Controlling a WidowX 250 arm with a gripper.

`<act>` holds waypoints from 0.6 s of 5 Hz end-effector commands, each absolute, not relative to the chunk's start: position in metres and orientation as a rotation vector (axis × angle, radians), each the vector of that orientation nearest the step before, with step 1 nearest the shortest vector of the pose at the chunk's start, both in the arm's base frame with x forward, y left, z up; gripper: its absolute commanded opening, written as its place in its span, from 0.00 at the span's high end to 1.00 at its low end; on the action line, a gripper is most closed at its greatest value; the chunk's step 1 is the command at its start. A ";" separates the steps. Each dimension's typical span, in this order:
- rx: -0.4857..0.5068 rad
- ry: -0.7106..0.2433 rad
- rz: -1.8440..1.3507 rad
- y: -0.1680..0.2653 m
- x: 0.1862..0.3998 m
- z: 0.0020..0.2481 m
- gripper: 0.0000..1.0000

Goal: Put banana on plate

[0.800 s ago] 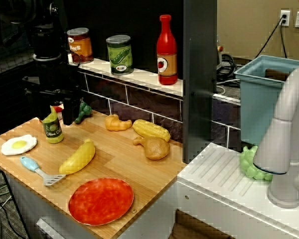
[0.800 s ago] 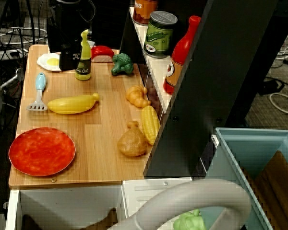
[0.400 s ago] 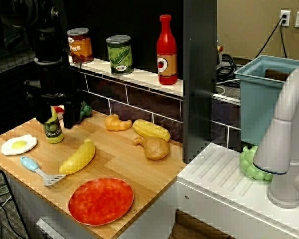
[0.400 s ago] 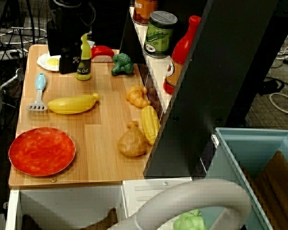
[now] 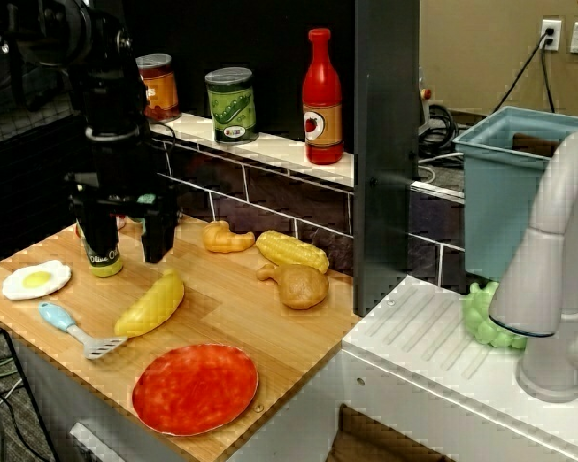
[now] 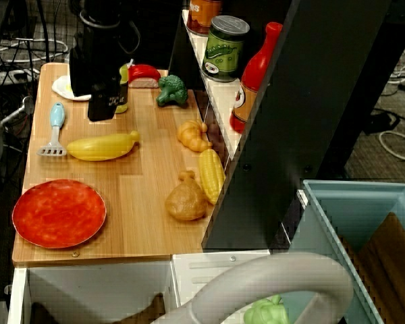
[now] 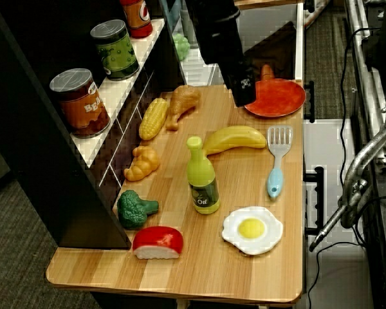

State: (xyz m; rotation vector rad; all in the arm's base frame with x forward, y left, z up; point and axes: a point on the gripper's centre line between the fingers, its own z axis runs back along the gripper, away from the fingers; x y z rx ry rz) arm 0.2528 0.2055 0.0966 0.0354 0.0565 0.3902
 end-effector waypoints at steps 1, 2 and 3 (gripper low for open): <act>0.055 -0.007 0.355 0.214 0.272 0.100 0.00; 0.063 -0.053 0.303 0.218 0.277 0.098 0.00; 0.092 -0.091 0.261 0.221 0.280 0.091 0.00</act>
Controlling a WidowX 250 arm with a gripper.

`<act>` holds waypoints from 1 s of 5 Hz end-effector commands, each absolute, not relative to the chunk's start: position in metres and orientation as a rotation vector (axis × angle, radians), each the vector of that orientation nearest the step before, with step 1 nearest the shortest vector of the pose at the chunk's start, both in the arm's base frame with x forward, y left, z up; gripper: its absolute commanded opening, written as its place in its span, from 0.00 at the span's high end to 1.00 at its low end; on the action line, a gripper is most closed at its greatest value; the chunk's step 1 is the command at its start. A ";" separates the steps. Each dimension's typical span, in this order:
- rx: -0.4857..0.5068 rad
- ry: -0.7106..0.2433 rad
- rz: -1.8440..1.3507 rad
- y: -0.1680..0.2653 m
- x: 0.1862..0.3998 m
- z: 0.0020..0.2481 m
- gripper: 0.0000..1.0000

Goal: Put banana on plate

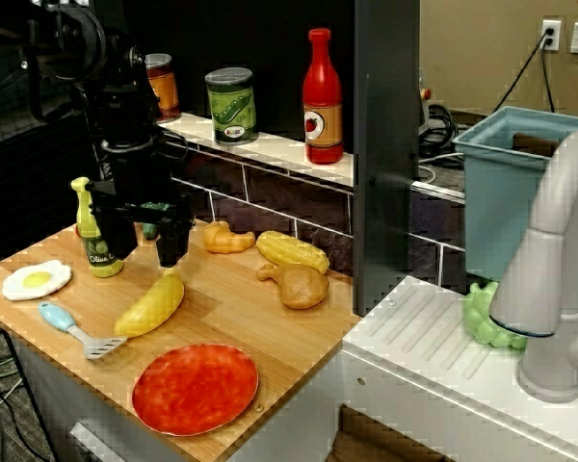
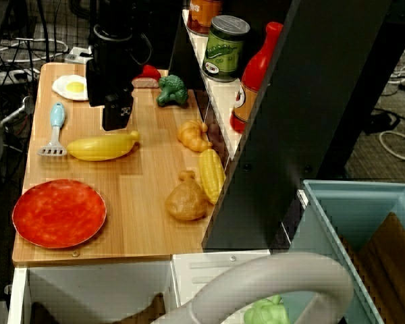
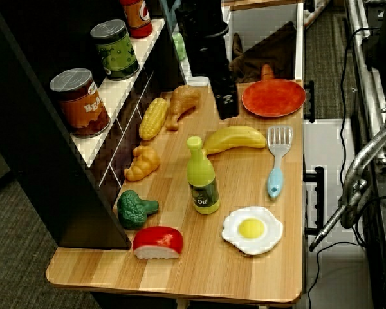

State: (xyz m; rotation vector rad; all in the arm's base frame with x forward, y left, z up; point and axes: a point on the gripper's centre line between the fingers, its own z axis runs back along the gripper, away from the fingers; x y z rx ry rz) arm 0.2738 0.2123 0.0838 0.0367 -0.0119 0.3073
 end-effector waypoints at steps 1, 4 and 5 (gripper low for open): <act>0.094 -0.106 0.250 0.222 0.281 0.088 0.00; 0.106 -0.089 0.276 0.225 0.277 0.071 0.00; 0.108 -0.084 0.289 0.227 0.274 0.065 0.00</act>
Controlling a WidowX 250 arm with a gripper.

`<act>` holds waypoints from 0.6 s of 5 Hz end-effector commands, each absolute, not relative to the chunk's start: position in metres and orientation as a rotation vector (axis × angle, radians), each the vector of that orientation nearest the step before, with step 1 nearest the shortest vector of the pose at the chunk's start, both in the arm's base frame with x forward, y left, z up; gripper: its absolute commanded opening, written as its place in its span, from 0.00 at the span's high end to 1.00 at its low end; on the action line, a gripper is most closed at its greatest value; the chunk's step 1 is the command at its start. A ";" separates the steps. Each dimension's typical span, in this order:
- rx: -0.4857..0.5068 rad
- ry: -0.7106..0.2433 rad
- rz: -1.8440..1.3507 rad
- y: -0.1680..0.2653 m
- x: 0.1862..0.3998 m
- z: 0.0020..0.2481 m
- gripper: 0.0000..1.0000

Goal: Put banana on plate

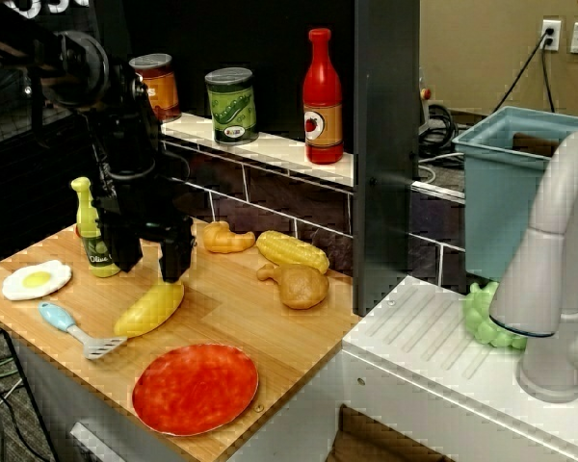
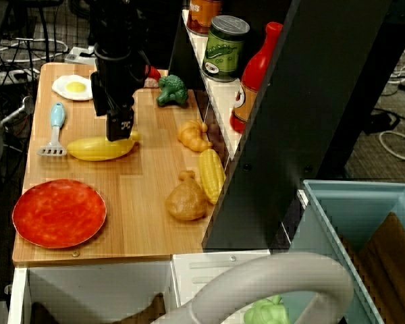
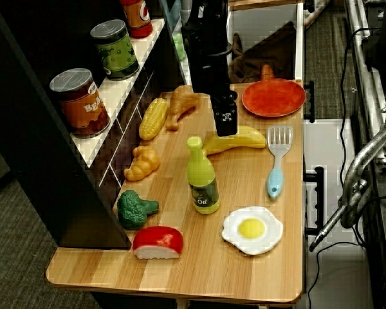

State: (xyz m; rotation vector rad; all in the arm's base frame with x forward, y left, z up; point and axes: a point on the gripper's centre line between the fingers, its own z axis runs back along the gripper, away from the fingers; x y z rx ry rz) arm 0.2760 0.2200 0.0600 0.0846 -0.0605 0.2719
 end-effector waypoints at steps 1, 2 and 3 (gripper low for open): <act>0.115 -0.084 0.305 0.228 0.273 0.056 0.00; 0.124 -0.079 0.325 0.230 0.274 0.045 0.00; 0.137 -0.070 0.345 0.232 0.273 0.033 0.00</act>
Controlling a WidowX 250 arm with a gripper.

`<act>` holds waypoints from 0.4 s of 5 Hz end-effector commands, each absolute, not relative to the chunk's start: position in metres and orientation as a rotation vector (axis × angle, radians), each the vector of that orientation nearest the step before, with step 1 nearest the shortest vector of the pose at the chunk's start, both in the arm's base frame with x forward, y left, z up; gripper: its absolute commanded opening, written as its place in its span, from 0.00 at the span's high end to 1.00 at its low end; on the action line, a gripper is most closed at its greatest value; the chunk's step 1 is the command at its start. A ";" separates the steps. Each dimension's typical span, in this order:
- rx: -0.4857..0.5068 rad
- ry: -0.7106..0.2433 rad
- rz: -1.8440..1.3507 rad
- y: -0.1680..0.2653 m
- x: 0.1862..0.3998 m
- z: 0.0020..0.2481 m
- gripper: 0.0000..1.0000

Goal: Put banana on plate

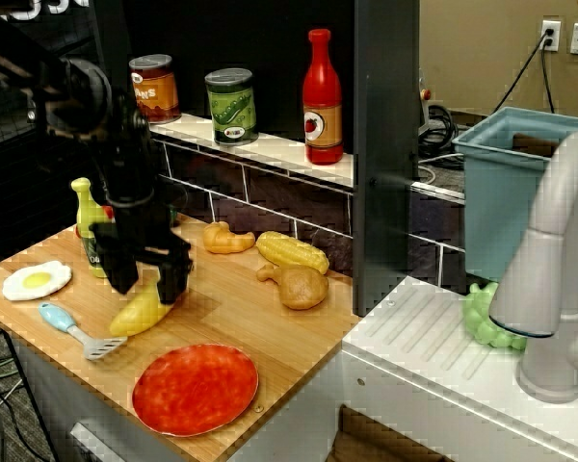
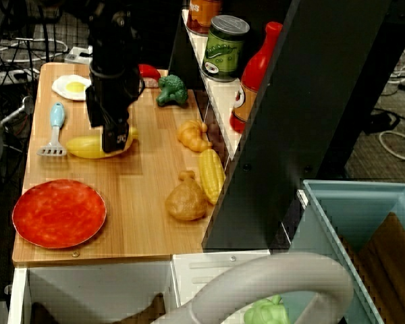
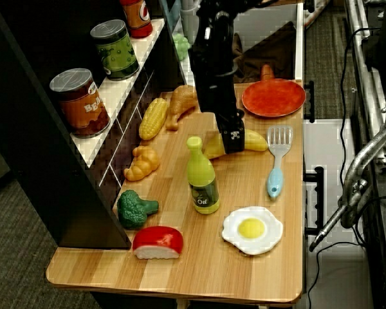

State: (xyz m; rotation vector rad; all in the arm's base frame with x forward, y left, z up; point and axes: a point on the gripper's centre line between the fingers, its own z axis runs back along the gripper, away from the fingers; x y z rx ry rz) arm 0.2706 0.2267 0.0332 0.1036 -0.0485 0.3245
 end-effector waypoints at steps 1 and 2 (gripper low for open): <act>0.160 -0.046 0.368 0.235 0.273 0.018 0.00; 0.172 -0.047 0.375 0.237 0.275 0.016 1.00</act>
